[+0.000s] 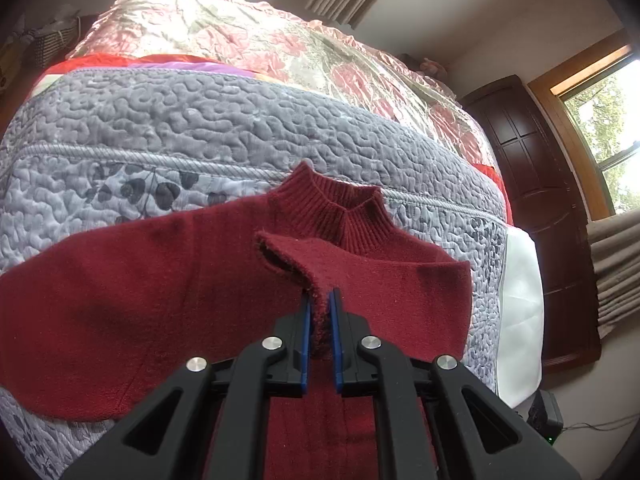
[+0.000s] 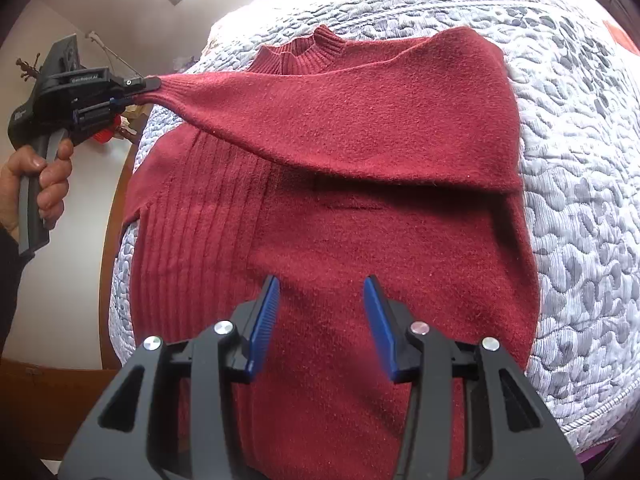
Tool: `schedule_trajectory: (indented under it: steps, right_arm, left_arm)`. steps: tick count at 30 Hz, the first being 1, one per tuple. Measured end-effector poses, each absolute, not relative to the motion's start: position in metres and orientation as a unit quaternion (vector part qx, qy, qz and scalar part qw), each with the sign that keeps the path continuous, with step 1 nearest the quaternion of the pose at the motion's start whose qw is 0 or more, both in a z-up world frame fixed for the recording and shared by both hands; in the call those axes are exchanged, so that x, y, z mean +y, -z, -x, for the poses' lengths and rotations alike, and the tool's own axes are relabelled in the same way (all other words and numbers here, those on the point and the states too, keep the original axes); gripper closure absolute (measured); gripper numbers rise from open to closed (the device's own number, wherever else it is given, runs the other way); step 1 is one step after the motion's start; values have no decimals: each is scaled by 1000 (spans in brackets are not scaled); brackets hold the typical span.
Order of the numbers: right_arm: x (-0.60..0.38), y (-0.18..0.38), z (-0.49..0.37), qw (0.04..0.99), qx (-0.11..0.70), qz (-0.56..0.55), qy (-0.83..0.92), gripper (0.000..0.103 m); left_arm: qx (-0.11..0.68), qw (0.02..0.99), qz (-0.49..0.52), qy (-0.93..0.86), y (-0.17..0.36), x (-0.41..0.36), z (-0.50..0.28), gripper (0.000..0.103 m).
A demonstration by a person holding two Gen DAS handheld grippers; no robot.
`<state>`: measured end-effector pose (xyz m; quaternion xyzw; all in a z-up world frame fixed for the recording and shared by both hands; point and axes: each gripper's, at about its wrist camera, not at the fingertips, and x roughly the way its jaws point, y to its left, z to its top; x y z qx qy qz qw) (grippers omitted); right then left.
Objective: Fold small clothes
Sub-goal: 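Lay the held cuff across the sweater chest with the left tool and open it, then grasp the cuff of the other sleeve with the left tool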
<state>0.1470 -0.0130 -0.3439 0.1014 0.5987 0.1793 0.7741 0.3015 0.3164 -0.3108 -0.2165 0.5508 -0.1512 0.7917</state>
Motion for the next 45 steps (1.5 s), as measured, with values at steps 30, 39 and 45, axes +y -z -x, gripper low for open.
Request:
schedule_trajectory:
  steps: [30,39,45]
  right_arm:
    - [-90,394,-336,826,554,-89,-61,58]
    - [-128,358,-319,809,533,-229,-97,54]
    - [-129,402,-318,745,585,-298,-118,54]
  left_arm:
    - [597,762,242,58,416,368,-272,89]
    - [525,817,219,93,352,344,-266,61]
    - [600,775,187,63,417,334,-290,72]
